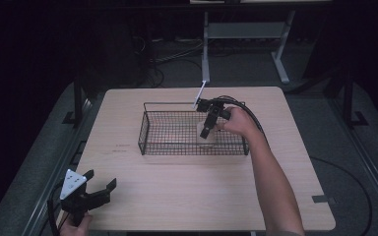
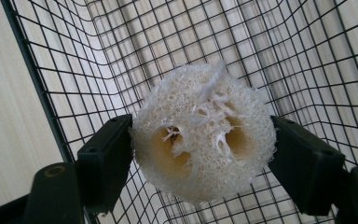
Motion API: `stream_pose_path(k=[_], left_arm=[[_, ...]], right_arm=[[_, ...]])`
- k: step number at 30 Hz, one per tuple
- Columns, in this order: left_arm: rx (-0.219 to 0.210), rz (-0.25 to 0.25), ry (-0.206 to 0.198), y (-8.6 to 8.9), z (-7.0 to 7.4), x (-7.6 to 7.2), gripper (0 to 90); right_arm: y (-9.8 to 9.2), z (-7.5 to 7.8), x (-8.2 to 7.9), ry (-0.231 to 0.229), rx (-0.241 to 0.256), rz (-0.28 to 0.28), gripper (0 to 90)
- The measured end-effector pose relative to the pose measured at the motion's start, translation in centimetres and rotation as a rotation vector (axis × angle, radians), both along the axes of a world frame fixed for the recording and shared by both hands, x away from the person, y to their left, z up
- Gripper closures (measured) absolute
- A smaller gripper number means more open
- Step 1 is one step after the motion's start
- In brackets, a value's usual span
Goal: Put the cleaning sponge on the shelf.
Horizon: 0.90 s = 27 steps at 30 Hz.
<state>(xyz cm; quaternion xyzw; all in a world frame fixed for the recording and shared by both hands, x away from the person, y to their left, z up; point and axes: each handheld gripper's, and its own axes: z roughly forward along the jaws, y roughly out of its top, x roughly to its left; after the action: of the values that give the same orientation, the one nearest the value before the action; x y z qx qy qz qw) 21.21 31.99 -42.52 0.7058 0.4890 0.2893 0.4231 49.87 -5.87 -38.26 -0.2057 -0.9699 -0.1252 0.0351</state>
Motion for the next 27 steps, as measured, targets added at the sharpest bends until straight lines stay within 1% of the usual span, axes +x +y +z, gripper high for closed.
stream_pose_path(k=[7,8,10,15,20,22,24,27], left_arm=[[-0.005,0.006,0.001,0.1,-0.1,0.1,13.8],[-0.003,0.006,0.001,0.1,-0.1,0.1,13.8],[-0.003,0.006,0.001,0.0,0.0,0.1,13.8],[-0.003,0.003,0.001,-0.1,-0.1,0.1,13.8],[-0.003,0.002,0.000,0.0,0.0,0.1,13.8],[-0.003,0.002,0.000,0.1,0.0,0.1,13.8],[-0.007,0.004,-0.007,0.1,0.0,0.1,13.8],[-0.003,0.001,-0.004,0.1,0.0,0.1,13.8]], right_arm=[[-0.1,0.5,-0.1,-0.002,0.019,0.005,24.2],[-0.2,0.6,-0.2,-0.009,0.021,0.004,24.2],[-0.3,0.9,-0.2,-0.007,0.029,0.003,24.2],[-0.6,1.5,-0.4,-0.021,0.038,-0.002,24.2],[-0.7,1.6,-0.5,-0.015,0.039,-0.002,24.1],[-0.6,1.7,-0.5,-0.025,0.038,-0.005,24.2],[-0.6,1.7,-0.5,-0.024,0.042,-0.006,24.2],[-0.5,1.8,-0.5,-0.024,0.043,-0.003,24.2]])
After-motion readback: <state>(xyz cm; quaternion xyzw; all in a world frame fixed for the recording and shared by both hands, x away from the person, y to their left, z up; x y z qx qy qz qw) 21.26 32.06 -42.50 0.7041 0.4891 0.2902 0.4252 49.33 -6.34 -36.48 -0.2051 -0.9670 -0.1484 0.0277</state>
